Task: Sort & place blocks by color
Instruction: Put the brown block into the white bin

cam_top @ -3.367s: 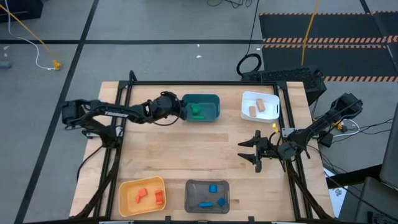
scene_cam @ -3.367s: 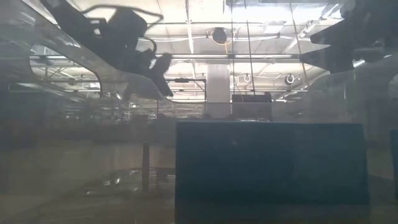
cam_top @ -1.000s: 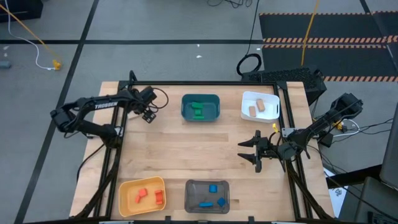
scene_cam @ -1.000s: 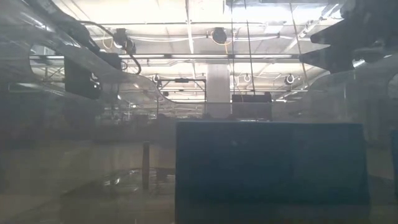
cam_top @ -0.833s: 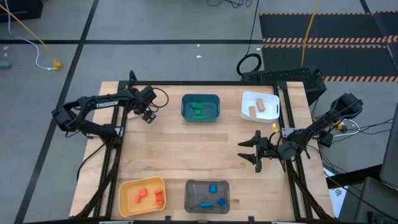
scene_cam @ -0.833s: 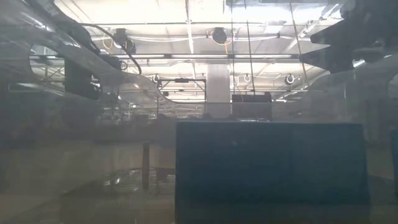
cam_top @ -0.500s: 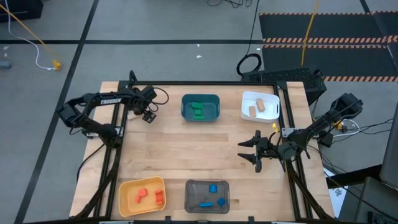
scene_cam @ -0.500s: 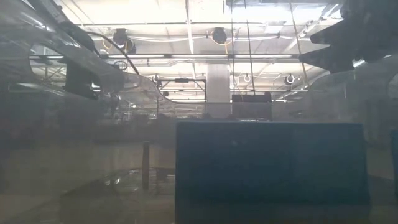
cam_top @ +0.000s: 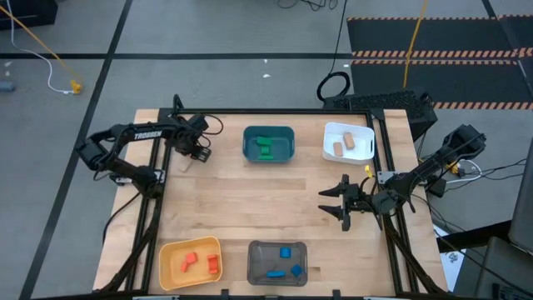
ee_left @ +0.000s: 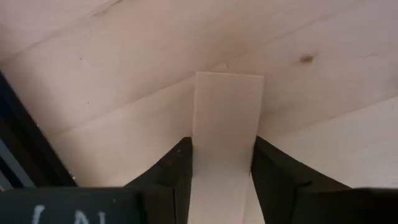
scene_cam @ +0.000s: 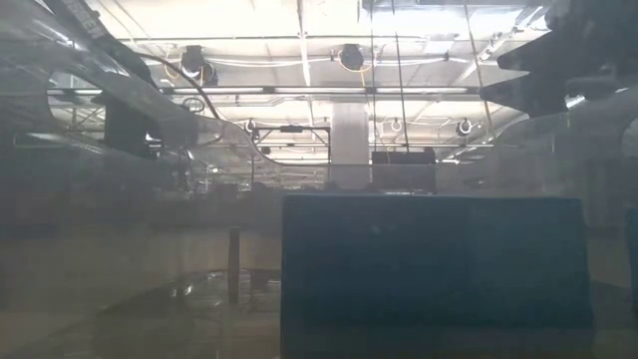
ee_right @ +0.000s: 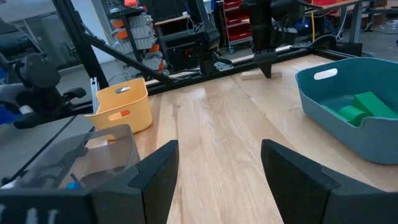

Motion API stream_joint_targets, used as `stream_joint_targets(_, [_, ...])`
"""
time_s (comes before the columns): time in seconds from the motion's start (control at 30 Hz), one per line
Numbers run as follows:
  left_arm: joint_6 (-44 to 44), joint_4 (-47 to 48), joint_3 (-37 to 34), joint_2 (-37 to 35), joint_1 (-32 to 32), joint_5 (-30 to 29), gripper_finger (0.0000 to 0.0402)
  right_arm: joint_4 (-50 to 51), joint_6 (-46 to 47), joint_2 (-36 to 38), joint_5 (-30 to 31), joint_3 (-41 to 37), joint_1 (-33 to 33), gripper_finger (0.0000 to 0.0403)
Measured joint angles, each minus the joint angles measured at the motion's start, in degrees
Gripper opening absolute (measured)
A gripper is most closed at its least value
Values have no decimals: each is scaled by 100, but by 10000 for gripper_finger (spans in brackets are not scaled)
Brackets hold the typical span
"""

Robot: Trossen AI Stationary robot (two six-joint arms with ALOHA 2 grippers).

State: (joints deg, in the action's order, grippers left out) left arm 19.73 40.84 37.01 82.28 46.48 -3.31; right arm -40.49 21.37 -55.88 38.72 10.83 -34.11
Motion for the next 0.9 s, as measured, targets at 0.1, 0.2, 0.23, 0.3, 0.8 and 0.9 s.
stream_joint_targets(0.1, [108, -9, 0, 2, -26, -3, 131, 0, 0, 0, 0, 0, 0, 222])
stream_joint_targets(0.2, [185, -24, 0, -51, -43, -2, 131, 2, 2, 1, 0, 0, 0, 222])
stream_joint_targets(0.23, [183, -29, -7, -88, -41, 2, 131, 1, 1, 1, 1, 0, 0, 222])
stream_joint_targets(0.3, [195, -92, -5, -169, -43, 78, 131, 1, 0, -2, 0, 0, 0, 222])
stream_joint_targets(0.8, [219, -824, 369, -1321, -770, 1103, 131, 2, 2, 1, 2, 0, 0, 222])
stream_joint_targets(0.9, [330, -1161, 369, -1480, -1141, 1139, 131, 0, 1, 1, 1, 0, 0, 222])
